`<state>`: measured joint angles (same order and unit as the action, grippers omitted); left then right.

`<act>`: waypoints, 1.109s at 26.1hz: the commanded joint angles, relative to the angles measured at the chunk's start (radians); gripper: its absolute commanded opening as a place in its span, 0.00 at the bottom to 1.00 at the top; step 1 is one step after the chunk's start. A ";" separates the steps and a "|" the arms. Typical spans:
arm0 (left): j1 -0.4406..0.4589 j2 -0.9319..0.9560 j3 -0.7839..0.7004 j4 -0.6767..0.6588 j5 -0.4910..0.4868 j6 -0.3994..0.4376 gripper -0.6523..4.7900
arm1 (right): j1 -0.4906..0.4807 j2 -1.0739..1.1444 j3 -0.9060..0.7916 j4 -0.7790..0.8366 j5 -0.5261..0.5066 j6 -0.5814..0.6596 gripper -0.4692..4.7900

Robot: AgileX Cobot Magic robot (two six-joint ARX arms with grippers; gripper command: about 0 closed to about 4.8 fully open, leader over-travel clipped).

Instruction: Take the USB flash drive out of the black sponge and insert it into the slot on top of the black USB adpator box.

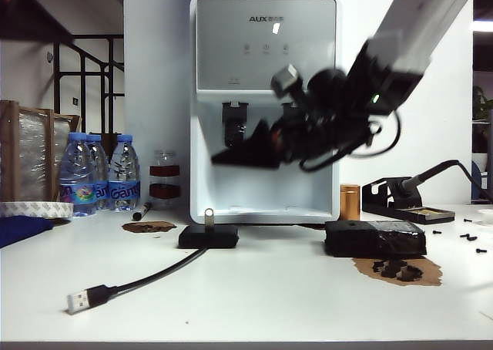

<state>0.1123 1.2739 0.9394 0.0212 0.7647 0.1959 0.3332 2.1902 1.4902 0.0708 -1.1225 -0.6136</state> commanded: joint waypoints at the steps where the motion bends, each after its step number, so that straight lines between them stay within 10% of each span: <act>1: 0.011 -0.055 0.004 0.197 -0.251 -0.260 0.11 | -0.019 -0.107 -0.082 0.073 0.009 0.032 0.85; 7: 0.010 -0.180 0.004 0.206 -0.410 -0.303 0.11 | -0.032 -0.329 -0.288 0.273 0.114 0.194 0.65; 11: 0.009 -0.296 0.004 0.069 -0.418 -0.354 0.11 | -0.032 -0.484 -0.401 0.321 0.248 0.212 0.07; 20: 0.011 -0.671 0.003 -0.314 -0.517 -0.357 0.11 | -0.036 -0.847 -0.579 0.284 0.796 0.341 0.09; 29: 0.010 -0.996 0.003 -0.689 -0.464 -0.203 0.11 | -0.340 -1.379 -0.924 0.275 0.696 0.506 0.09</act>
<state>0.1226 0.2935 0.9405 -0.6235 0.2939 -0.0441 0.0238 0.8707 0.5915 0.3305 -0.3973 -0.1303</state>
